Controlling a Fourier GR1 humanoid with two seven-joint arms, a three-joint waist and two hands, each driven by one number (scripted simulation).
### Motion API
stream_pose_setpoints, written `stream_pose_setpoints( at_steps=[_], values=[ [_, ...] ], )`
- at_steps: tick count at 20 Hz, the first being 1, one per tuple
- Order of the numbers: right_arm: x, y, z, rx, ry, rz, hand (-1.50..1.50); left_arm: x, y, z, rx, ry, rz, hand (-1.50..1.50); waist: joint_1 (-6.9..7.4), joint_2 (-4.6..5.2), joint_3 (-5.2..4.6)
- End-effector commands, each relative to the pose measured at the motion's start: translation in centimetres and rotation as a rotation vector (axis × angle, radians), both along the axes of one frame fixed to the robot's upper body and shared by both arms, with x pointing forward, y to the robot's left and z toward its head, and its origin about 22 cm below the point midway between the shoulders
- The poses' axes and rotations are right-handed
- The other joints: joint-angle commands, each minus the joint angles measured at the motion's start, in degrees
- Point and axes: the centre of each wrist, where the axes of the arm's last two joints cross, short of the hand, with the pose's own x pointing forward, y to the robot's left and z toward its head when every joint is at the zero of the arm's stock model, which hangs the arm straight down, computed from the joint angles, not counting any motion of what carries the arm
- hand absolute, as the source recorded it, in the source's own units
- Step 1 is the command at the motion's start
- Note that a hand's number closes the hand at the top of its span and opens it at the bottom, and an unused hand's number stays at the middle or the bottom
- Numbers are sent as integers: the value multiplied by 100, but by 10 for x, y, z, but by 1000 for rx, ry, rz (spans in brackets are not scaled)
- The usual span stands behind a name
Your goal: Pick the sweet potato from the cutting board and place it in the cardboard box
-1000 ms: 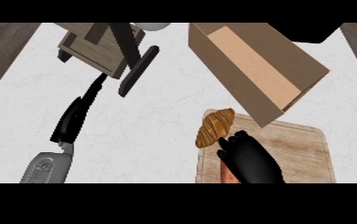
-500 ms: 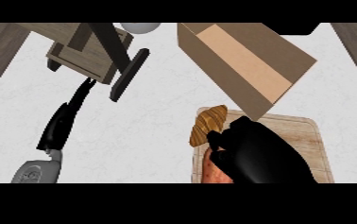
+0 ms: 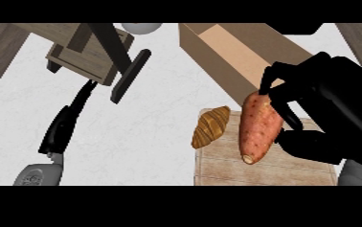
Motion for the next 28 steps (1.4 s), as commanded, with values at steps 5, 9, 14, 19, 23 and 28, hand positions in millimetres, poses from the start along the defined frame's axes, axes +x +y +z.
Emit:
stream_pose_setpoints(
  at_steps=[5,9,14,19,23,28],
  values=[
    [63,-16,25,60,43,-166,150,7,-18,12,7,9,-8,0,23,36,-21],
    [95,-56,54,46,48,-186,150,14,11,15,2,18,-11,0,39,55,-22],
    [130,-62,0,-59,86,-238,150,23,-19,9,-5,10,-11,0,26,67,-20],
    [160,-65,-30,-118,380,-263,150,11,-15,4,-2,12,-25,0,92,88,-21],
    [179,-47,-55,-129,501,-142,-150,4,-16,1,7,2,-38,0,136,81,-20],
    [188,-48,-79,183,438,-23,-150,7,-27,-2,-4,-7,-44,0,113,90,-14]
  ],
)
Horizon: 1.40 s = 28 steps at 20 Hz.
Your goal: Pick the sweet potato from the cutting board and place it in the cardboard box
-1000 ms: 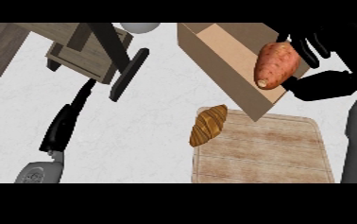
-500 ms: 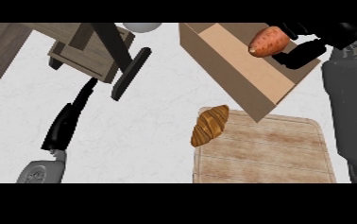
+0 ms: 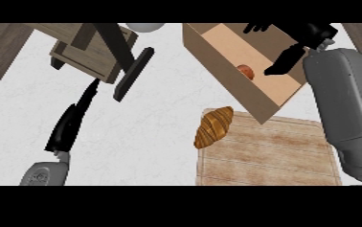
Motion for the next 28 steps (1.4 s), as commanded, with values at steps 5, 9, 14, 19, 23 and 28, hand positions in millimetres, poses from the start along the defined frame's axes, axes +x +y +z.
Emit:
stream_pose_setpoints(
  at_steps=[5,9,14,19,23,28],
  values=[
    [12,-2,-19,533,15,45,-150,-1,-6,-2,-12,24,-9,0,-80,-16,-16],
    [26,-7,-20,638,150,-14,-150,6,2,-3,-7,15,9,0,-56,11,-22],
    [28,-19,-48,853,143,-140,-150,7,-7,5,-4,5,-11,0,1,34,-15],
    [28,-82,-22,978,44,-175,-150,14,7,15,-2,-19,4,0,66,66,-13],
    [19,-117,-25,1018,9,-190,-150,20,6,24,-1,-9,-33,0,106,78,-9],
    [4,-154,-35,1071,-77,-273,-150,14,-8,9,12,-21,-59,0,279,188,4]
  ],
)
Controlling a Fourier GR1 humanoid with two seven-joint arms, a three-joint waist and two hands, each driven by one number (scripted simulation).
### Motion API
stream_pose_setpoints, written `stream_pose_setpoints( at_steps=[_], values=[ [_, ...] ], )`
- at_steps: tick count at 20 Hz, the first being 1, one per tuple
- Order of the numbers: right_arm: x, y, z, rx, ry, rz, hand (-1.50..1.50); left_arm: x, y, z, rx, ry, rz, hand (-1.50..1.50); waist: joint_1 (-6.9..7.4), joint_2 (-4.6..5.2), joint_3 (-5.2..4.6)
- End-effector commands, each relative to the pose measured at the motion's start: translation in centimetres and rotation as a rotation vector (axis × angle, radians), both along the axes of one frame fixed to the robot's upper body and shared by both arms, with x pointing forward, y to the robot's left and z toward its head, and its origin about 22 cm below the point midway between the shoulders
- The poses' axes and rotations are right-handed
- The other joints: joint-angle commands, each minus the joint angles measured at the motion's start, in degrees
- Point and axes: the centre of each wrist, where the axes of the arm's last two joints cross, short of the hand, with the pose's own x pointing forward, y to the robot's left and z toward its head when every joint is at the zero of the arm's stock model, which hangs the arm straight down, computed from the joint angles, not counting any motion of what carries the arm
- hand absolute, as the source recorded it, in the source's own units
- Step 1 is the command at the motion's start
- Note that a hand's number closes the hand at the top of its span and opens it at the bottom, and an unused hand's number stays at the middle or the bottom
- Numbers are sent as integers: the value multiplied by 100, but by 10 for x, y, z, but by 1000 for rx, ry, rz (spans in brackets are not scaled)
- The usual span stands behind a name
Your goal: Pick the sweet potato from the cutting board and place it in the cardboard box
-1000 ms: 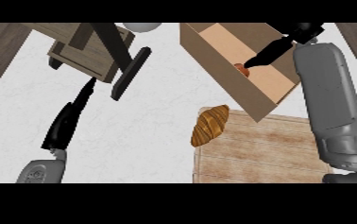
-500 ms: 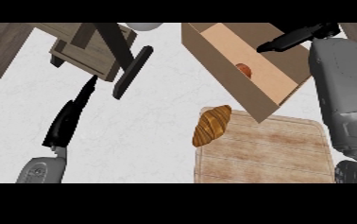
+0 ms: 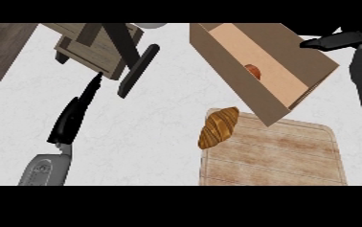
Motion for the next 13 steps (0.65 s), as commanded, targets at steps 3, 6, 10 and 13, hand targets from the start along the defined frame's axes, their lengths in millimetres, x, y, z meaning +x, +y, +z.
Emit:
stream_pose_setpoints(
  at_steps=[3,6,10,13],
  values=[
    [-23,-52,-4,29,-35,-53,-150,9,-10,5,2,6,-11,0,25,34,7],
    [-27,-56,-12,51,-16,-70,-150,14,-19,13,-6,10,-16,0,55,35,10],
    [-40,-78,-11,3,-55,-84,-150,4,-7,7,-5,1,-21,0,154,63,16],
    [-41,-75,-21,-24,-38,-79,-150,13,-14,10,-8,-11,-33,0,161,88,19]
  ],
)
